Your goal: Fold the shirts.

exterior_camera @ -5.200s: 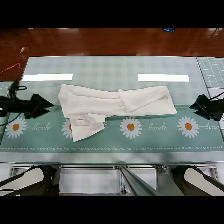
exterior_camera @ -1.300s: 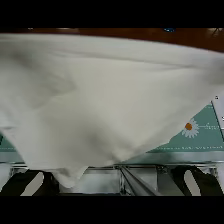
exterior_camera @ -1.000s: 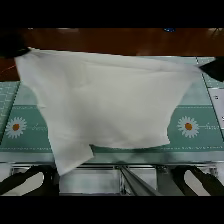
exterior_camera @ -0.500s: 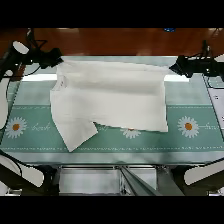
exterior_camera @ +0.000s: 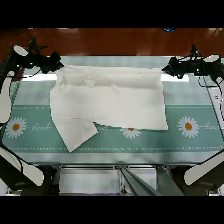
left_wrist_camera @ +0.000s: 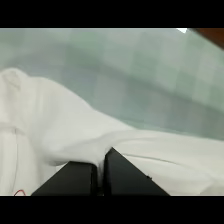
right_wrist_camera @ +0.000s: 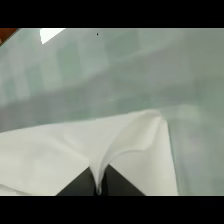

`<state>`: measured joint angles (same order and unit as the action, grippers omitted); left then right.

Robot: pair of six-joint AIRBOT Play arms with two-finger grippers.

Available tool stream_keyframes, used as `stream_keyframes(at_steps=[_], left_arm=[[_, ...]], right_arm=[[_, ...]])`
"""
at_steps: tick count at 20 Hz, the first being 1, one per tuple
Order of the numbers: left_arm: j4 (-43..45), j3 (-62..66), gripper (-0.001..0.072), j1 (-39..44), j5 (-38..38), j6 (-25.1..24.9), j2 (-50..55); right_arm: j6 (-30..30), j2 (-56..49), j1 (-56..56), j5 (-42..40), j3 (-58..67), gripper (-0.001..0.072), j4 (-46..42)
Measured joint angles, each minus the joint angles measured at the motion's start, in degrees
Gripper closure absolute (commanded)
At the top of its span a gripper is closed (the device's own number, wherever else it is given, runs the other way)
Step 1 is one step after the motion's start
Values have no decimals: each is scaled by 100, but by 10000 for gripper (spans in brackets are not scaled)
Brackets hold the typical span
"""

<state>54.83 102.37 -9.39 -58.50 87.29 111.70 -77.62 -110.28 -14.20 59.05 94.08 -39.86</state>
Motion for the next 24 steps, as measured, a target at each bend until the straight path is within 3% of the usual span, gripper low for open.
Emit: stream_keyframes(at_steps=[5, 11, 24], left_arm=[[-24, 68, 684, -114, -1255, -616, 105], [-33, 79, 684, -52, -2262, -831, 417], [105, 98, 684, -448, -2798, -868, 503]], right_arm=[[-186, -26, 162, 828, 13, 691, -590], [-595, -31, 446, 1167, 13, 691, -1434], [-1106, -37, 442, 1423, 13, 691, -2144]])
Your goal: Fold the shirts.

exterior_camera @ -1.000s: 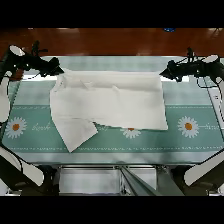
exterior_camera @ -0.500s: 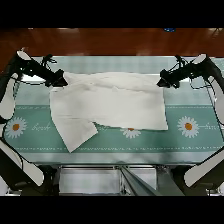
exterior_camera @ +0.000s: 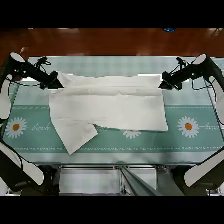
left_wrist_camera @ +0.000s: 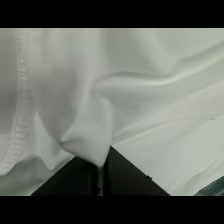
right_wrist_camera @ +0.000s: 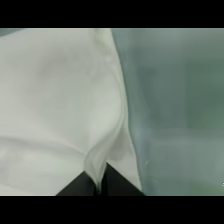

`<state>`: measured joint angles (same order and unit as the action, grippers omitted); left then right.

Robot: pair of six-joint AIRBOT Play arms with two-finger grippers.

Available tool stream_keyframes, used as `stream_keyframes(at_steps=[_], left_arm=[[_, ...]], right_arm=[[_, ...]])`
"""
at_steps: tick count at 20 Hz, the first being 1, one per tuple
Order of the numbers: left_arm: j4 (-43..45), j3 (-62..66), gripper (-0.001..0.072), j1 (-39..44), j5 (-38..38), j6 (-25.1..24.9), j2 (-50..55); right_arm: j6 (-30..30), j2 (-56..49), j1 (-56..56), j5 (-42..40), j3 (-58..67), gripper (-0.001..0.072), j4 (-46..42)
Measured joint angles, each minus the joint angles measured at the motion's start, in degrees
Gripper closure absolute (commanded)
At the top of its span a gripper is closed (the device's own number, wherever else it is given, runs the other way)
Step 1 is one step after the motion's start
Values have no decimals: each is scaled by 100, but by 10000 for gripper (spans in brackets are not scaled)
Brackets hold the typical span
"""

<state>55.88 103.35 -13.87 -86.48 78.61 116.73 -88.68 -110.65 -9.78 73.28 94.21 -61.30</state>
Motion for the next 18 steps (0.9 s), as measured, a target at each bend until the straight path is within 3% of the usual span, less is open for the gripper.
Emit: stream_keyframes(at_steps=[3, 4, 5, 6, 12, 15, 18], left_arm=[[2, 0, 678, -24, -74, -15, 2], [4, 0, 517, -28, -116, -15, 2], [24, 0, 186, -31, -212, -13, 2], [61, 0, 195, -33, -267, 52, 2], [24, -33, 195, -83, -857, 356, -332], [216, -345, 195, -212, -925, 417, -1003], [466, -1427, 196, -529, -551, 415, -2068]], right_arm=[[-129, 0, -4, 66, 0, 686, -129], [-140, 0, -4, 133, 0, 562, -153], [-177, 0, -2, 190, 0, 335, -184], [-184, 0, 0, 251, 0, 305, -262], [-354, 470, -15, 846, -11, 305, -651], [-391, 1176, -109, 916, -319, 305, -1049], [-310, 2177, -238, 457, -1390, 305, -1139]])
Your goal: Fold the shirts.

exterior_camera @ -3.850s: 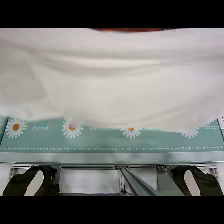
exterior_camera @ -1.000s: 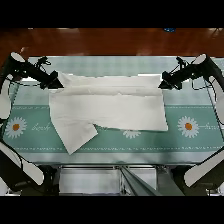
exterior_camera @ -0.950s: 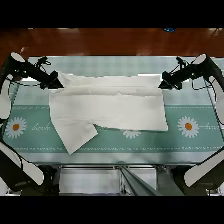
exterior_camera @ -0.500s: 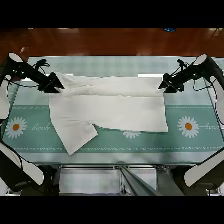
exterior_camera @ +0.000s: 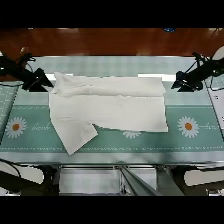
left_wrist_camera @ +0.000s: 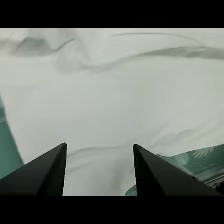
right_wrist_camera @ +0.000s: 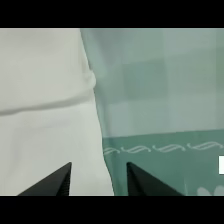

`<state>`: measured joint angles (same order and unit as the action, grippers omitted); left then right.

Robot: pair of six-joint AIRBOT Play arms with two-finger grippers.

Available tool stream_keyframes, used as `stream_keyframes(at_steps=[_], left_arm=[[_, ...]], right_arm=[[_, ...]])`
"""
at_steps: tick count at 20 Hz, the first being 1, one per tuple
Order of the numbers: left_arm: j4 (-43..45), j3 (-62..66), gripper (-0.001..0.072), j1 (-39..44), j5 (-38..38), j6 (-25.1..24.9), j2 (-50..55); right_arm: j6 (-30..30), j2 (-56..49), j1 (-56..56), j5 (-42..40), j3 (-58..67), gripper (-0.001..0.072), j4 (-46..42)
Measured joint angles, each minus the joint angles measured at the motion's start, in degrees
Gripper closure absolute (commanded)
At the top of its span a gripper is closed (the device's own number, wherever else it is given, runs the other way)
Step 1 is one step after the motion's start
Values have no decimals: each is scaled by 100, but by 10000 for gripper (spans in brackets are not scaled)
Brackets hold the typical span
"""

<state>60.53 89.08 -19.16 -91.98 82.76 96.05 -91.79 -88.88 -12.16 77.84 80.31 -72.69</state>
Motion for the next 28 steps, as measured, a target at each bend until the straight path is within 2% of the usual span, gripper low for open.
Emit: stream_keyframes(at_steps=[5, 10, 15, 20, 21, 23, 24, 28], left_arm=[[-109, -2844, 196, -1056, 1012, -273, -1884], [-629, -4732, 197, -1762, 1510, -614, -2533], [-774, -5375, 197, -1377, 2031, -686, -2588], [-898, -5499, 199, -691, 2380, -457, -2317], [-901, -5512, 227, -603, 2409, -431, -2260], [-863, -5519, 651, -468, 2566, -424, -2155], [-833, -5521, 683, -435, 2643, -431, -2122], [-857, -5469, 683, -356, 2697, -542, -2065]], right_arm=[[551, 1939, -111, -1322, -2669, 305, 662], [887, 3104, -140, -1849, -4028, 306, 1305], [973, 3453, -146, -1950, -4332, 306, 1690], [999, 3526, -688, -1921, -4315, 306, 2002], [1016, 3526, -968, -1886, -4295, 305, 2022], [1038, 3536, -1561, -1735, -4284, 306, 1969], [1047, 3536, -1816, -1606, -4306, 305, 1873], [1071, 3536, -2382, -1010, -4699, 305, 1259]])
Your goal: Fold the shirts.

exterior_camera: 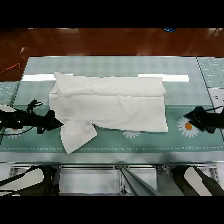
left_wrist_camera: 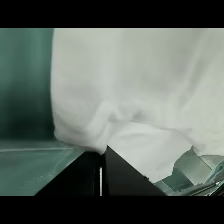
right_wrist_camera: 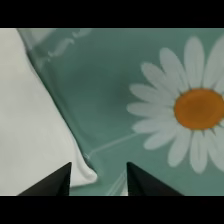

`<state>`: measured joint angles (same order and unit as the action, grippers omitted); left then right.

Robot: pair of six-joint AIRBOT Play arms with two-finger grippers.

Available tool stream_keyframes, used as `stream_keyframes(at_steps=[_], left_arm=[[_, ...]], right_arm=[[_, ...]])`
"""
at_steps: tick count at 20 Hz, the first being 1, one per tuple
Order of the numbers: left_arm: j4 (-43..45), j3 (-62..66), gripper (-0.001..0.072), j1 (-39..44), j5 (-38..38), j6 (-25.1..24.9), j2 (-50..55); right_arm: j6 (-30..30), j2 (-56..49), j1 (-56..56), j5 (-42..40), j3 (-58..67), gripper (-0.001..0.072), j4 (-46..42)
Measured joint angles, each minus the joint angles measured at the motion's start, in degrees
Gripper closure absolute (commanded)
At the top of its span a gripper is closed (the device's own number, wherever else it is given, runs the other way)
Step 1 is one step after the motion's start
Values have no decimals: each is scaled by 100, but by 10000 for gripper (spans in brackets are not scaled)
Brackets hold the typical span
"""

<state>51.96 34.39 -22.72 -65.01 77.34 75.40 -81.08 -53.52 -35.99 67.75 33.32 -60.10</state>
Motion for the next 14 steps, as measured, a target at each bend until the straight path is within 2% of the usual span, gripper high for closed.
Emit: stream_keyframes(at_steps=[5, 8, 14], left_arm=[[-7, 31, 683, 20, 39, -83, 17], [-11, 31, 683, 22, 55, -107, 17], [-275, 33, 683, 22, 149, -304, 24]], right_arm=[[120, -133, -118, 201, -741, 305, 57], [227, -376, 197, 195, -896, 305, 273], [334, -1128, 1062, -321, -855, 308, 1150]])
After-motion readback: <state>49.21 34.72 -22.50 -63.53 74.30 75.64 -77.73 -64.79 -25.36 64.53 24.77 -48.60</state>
